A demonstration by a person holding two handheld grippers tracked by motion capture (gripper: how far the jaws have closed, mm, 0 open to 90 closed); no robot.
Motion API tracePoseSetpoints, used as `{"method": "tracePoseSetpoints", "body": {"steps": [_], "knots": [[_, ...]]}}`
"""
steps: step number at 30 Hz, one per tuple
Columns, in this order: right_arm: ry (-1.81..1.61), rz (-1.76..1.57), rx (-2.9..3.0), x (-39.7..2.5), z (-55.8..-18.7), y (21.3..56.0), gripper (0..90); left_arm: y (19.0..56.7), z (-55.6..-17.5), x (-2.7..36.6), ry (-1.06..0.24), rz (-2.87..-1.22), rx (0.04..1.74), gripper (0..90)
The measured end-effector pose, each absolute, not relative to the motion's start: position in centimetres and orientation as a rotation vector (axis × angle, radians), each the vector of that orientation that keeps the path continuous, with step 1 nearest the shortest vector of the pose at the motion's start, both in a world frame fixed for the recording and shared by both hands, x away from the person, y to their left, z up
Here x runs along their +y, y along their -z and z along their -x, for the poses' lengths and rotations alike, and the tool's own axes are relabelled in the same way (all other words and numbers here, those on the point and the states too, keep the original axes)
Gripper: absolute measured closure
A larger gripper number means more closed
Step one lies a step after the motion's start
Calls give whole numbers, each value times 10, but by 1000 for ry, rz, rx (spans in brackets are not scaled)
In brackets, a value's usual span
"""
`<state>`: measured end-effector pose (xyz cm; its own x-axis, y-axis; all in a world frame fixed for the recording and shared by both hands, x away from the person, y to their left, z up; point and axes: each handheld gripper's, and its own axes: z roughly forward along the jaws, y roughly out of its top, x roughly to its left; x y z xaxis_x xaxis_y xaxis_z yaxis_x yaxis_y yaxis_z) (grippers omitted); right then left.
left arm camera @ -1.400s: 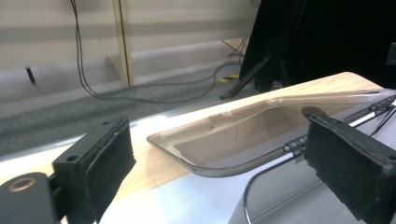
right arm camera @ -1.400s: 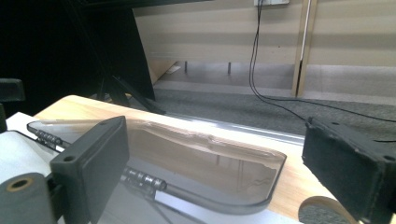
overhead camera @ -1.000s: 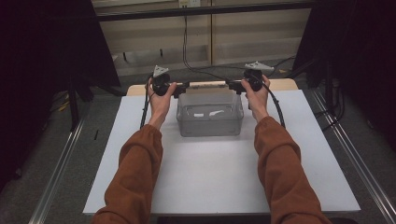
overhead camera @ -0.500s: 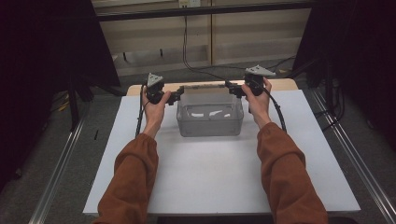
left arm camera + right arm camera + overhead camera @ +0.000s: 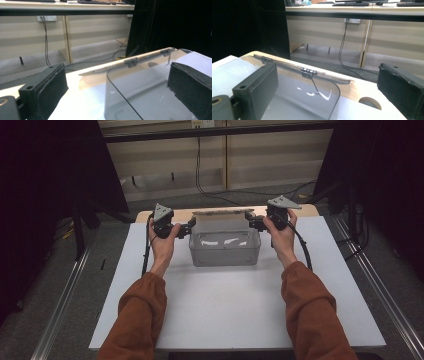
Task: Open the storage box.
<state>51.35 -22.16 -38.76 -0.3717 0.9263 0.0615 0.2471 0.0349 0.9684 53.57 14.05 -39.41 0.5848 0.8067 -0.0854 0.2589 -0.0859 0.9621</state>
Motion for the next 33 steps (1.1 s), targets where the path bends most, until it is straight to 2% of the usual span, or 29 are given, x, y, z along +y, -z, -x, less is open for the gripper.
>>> {"method": "tracePoseSetpoints", "body": {"steps": [6, 26, 33], "knots": [[-1376, -1182, 1686, -222, -499, 389, 14, 397, -524, 140, -541, -1651, 881, 26], [-1348, -1146, 1673, -219, -466, 399, 0, 393, -493, 145, -602, -1627, 839, 28], [-1333, -1126, 1653, -217, -451, 400, 0, 399, -482, 150, -578, -1621, 851, 29]]}}
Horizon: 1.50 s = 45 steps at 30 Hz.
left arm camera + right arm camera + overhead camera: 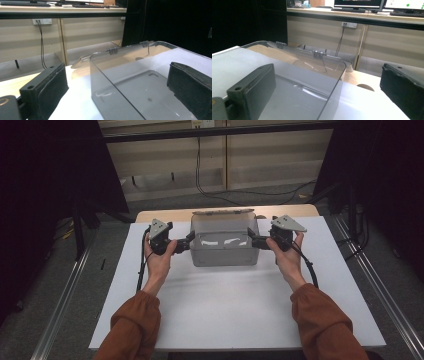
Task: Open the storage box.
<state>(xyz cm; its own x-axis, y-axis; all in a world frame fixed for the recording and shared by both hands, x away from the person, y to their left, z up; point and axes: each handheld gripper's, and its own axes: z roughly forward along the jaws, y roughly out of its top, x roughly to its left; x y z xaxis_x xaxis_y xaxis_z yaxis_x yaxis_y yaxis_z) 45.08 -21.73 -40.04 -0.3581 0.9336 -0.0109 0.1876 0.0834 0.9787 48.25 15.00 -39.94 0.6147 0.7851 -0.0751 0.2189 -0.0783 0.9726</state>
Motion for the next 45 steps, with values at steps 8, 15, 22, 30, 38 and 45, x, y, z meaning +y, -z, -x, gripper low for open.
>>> {"method": "tracePoseSetpoints", "body": {"steps": [8, 15, 22, 30, 38, 45], "knots": [[-1343, -1118, 1646, -222, -438, 401, 2, 404, -471, 156, -556, -1593, 861, 29], [-1322, -1099, 1640, -225, -423, 403, 0, 406, -459, 163, -581, -1596, 848, 28], [-1302, -1114, 1619, -232, -405, 406, 0, 408, -445, 168, -627, -1578, 841, 28], [-1300, -1117, 1598, -239, -391, 408, 0, 416, -433, 172, -641, -1566, 845, 29], [-1336, -1136, 1568, -242, -374, 412, 0, 418, -415, 181, -632, -1571, 888, 29], [-1343, -1149, 1553, -247, -356, 415, 0, 421, -397, 190, -643, -1556, 890, 29]]}}
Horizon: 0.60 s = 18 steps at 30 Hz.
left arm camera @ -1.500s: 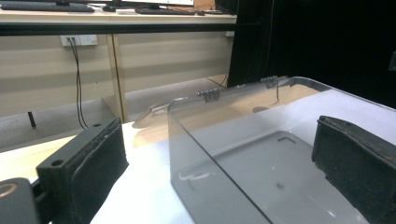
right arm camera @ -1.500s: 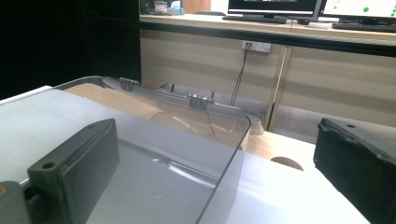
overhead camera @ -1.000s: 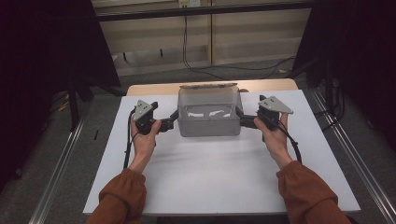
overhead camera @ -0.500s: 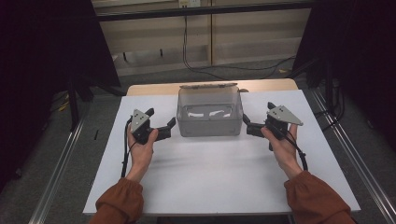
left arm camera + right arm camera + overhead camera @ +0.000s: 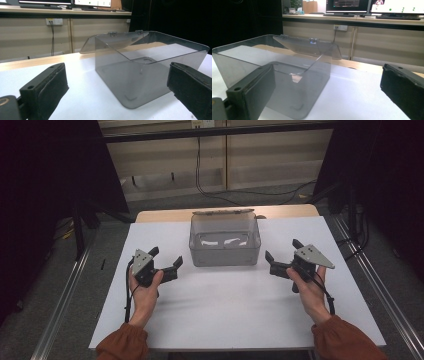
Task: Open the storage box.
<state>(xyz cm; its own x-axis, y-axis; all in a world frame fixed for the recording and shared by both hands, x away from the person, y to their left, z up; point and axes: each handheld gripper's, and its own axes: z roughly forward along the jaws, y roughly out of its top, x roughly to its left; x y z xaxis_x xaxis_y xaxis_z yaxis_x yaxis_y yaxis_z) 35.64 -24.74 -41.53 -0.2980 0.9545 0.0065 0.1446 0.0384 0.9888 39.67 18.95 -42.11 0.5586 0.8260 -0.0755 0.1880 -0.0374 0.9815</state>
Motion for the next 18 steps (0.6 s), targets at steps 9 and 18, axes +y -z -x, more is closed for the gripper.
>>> {"method": "tracePoseSetpoints", "body": {"steps": [9, 18], "knots": [[-1326, -1147, 1526, -259, -336, 420, 0, 418, -379, 202, -664, -1529, 909, 29], [-1317, -1150, 1497, -272, -316, 423, 0, 423, -359, 207, -682, -1516, 934, 29]]}}
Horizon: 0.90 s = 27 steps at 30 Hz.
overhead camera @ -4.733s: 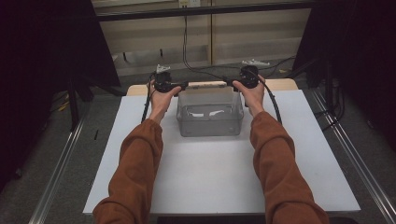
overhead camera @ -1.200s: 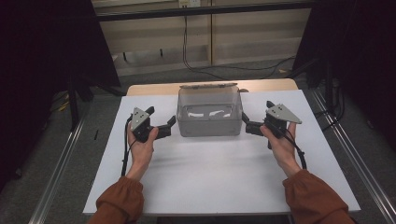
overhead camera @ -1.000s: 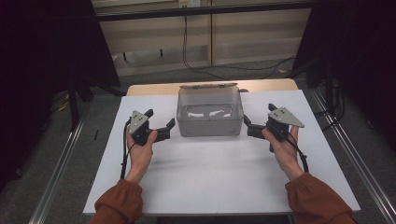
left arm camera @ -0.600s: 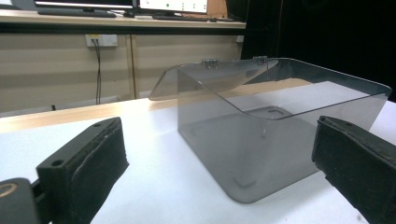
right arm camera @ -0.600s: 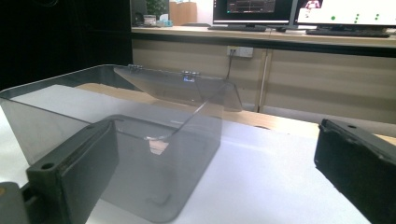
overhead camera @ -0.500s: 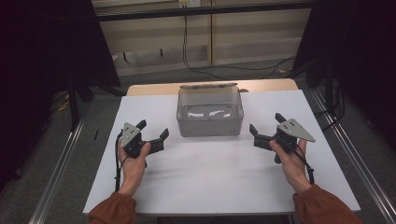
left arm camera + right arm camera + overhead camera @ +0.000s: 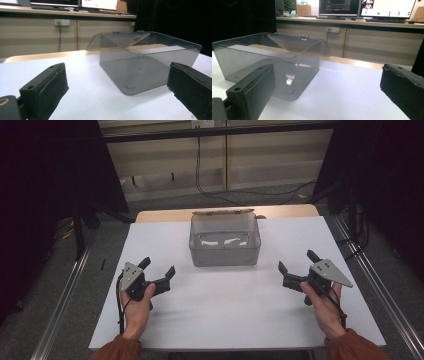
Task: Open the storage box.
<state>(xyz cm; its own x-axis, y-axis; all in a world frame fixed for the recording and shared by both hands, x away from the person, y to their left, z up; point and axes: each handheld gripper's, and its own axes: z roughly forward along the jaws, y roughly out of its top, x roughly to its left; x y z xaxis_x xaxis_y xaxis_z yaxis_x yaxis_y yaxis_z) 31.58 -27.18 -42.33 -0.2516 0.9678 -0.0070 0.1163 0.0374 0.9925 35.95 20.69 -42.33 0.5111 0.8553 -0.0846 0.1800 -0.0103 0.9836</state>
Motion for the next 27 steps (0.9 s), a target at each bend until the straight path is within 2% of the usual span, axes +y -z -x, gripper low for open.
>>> {"method": "tracePoseSetpoints", "body": {"steps": [27], "knots": [[-1273, -1181, 1473, -292, -269, 434, 0, 431, -318, 225, -690, -1519, 987, 28]]}}
